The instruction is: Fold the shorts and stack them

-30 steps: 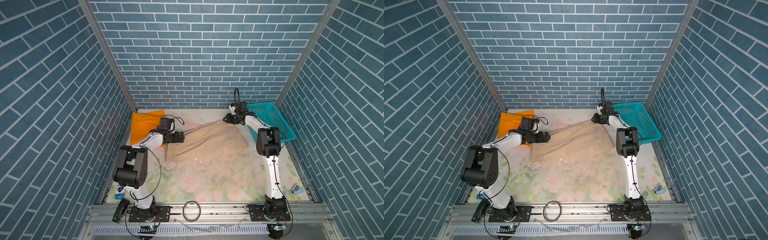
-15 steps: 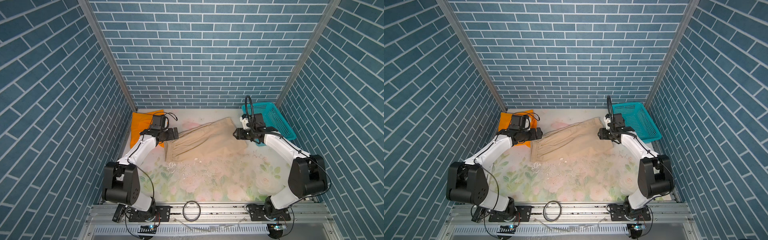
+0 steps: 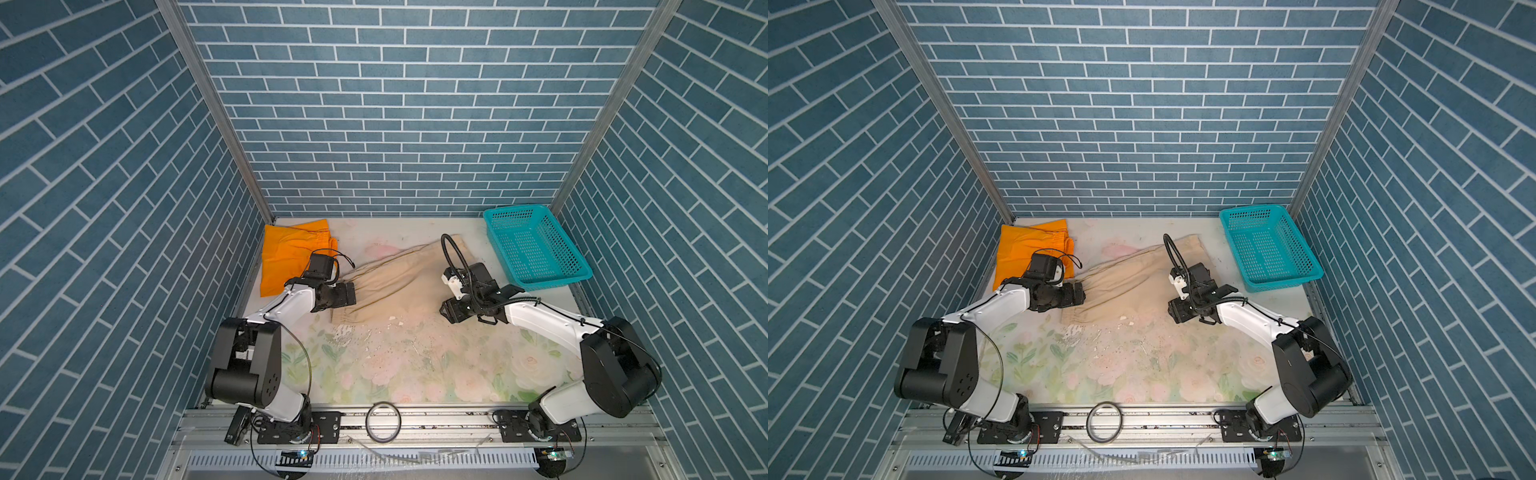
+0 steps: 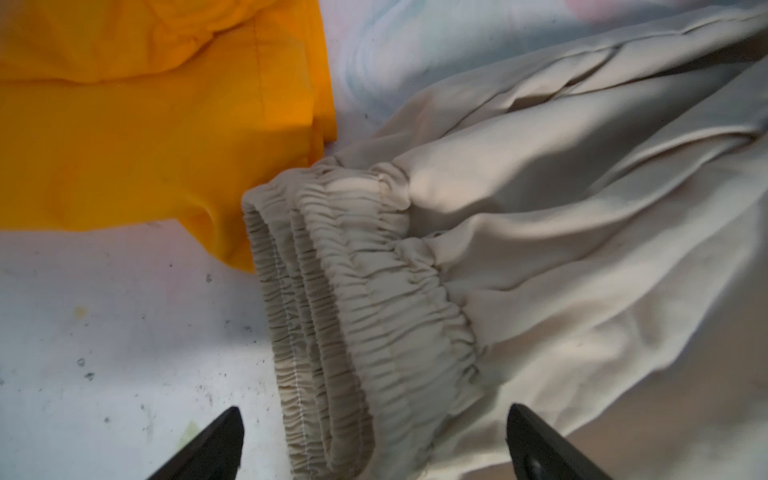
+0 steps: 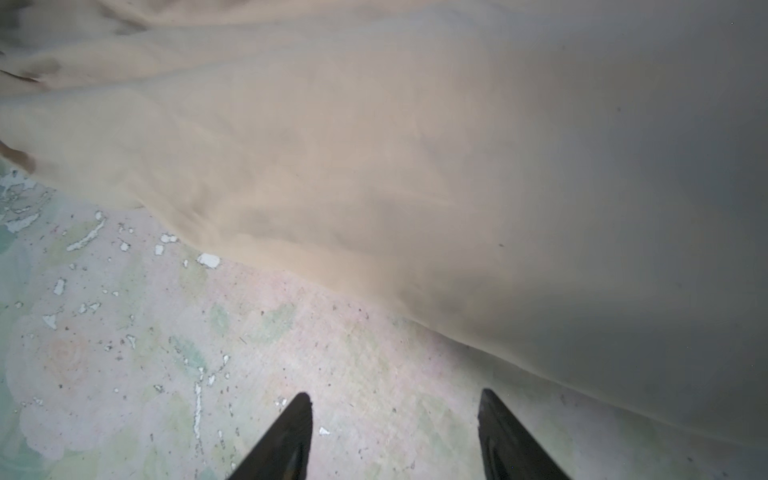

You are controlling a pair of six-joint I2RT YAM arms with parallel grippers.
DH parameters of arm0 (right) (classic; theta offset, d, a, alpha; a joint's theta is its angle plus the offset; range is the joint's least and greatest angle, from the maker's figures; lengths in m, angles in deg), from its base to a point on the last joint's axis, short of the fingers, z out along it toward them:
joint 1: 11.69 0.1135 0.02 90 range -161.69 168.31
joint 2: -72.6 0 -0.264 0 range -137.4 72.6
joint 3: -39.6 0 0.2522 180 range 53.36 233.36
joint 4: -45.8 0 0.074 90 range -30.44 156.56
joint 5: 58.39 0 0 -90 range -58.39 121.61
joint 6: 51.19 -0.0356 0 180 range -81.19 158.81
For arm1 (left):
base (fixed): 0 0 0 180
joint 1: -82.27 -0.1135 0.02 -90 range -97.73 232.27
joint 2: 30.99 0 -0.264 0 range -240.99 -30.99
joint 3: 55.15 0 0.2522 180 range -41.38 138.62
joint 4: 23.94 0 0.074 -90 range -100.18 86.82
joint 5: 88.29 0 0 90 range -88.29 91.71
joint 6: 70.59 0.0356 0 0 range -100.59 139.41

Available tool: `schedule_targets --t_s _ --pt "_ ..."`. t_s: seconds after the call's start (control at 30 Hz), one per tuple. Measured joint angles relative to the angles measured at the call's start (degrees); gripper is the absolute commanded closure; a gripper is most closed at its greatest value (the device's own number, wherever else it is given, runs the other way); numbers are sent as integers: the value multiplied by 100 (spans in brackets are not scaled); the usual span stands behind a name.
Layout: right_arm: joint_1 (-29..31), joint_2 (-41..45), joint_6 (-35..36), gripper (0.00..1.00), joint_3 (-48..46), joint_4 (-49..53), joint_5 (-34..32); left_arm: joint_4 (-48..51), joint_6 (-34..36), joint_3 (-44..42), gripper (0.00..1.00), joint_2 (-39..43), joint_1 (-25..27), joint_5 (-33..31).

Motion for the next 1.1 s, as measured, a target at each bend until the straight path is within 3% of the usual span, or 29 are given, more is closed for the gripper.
schedule_targets --t_s 0.23,0.37,0.57,0.8,1.03,1.1 --pt "149 -245 -7 36 0 -479 229 -181 -295 -389 2 0 -407 146" --pt "216 -376 -4 36 0 -579 245 -385 -398 -601 15 -85 -721 531" --pt "291 -476 -2 35 28 -575 236 -940 -562 -654 40 -280 -726 1080" --pt "262 -772 68 34 479 -455 24 -1355 -879 -1244 42 116 -721 1453" --pt "-122 -1290 258 33 1257 -286 96 -789 -1248 -1755 44 1043 -608 1478" --pt "-223 -1578 306 36 1585 -278 146 -664 -1392 -1941 38 1432 -562 1462"
